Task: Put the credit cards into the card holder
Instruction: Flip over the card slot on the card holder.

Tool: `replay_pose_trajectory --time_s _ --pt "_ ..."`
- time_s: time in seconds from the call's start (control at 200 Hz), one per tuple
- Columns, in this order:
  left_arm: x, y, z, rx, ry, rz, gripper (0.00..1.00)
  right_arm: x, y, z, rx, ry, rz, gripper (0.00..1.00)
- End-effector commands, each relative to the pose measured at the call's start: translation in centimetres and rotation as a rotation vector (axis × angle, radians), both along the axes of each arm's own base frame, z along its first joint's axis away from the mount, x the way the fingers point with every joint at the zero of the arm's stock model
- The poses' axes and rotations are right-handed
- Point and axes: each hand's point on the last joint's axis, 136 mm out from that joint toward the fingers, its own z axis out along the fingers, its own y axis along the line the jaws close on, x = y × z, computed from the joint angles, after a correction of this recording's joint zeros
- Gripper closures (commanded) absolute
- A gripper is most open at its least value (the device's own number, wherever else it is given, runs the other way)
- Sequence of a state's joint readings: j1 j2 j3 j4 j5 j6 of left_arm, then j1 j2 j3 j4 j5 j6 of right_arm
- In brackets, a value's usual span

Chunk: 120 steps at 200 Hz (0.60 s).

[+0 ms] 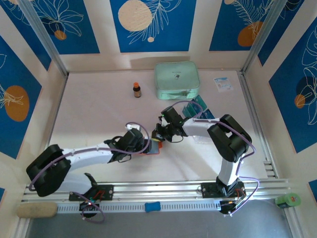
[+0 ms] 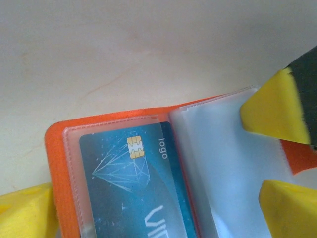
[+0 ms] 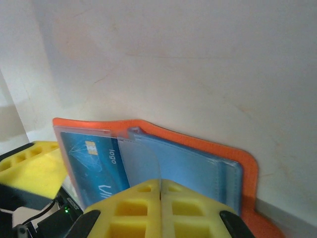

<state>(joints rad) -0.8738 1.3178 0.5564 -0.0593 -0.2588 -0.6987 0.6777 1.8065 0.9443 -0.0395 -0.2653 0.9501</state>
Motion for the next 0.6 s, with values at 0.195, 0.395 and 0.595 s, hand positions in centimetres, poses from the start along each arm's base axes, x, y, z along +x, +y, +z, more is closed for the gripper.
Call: replay_pose_trajectory --time_s 0.195,0.395,0.595 --pt "0.6 -0.8 3.4 -0.05 -0.053 -0.003 0.0 1.4 -2.4 3.6 0.014 -0.066 0.057 1.0" --pt "0.6 -1.0 3.5 -0.057 -0.051 -0.006 0.0 2.0 -2.4 4.6 0.044 -0.068 0.092 1.0" --pt "0.6 -0.9 3.5 -0.054 -0.052 -0.002 0.0 1.2 -1.0 4.7 0.061 -0.049 0.112 0.8"
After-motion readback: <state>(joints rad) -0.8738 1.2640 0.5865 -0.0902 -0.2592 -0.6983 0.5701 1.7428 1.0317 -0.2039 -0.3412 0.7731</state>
